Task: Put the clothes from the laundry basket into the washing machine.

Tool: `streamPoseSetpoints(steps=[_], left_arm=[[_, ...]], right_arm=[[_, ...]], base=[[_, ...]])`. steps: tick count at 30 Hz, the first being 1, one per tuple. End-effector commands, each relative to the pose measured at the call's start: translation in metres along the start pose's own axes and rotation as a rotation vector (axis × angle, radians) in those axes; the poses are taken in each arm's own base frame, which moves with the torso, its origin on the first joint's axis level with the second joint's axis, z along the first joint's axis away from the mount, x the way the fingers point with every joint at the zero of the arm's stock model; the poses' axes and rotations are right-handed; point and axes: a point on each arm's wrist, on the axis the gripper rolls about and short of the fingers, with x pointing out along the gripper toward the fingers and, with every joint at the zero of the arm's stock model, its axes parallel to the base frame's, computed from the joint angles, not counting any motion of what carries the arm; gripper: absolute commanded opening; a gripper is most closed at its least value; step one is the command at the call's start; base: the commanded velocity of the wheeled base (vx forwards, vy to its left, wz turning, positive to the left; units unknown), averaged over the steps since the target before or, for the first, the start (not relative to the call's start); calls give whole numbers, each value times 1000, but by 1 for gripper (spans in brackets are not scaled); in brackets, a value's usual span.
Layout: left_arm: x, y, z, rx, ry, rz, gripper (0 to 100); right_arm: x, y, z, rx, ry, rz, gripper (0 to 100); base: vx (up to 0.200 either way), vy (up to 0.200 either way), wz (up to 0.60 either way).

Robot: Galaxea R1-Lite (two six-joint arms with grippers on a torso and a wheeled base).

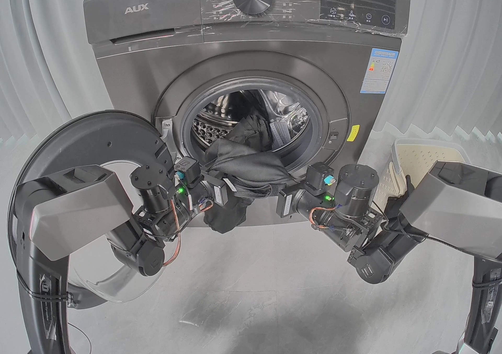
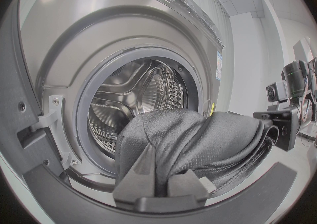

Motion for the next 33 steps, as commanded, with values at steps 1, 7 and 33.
streamPoseSetpoints(steps=[1,7,33], left_arm=[[-2,-2,9,1,-19,2,0],[-4,-3,19,3,-41,6,0],[-110,-46,65,-155,89,-80,0]], right_arm=[[-3,1,-5,-1,23,3,0],[-5,4,-10,4,38,8,100],[-119,-48,-55,102,333,-118,100]], base=[[0,0,0],[0,0,0],[0,0,0]])
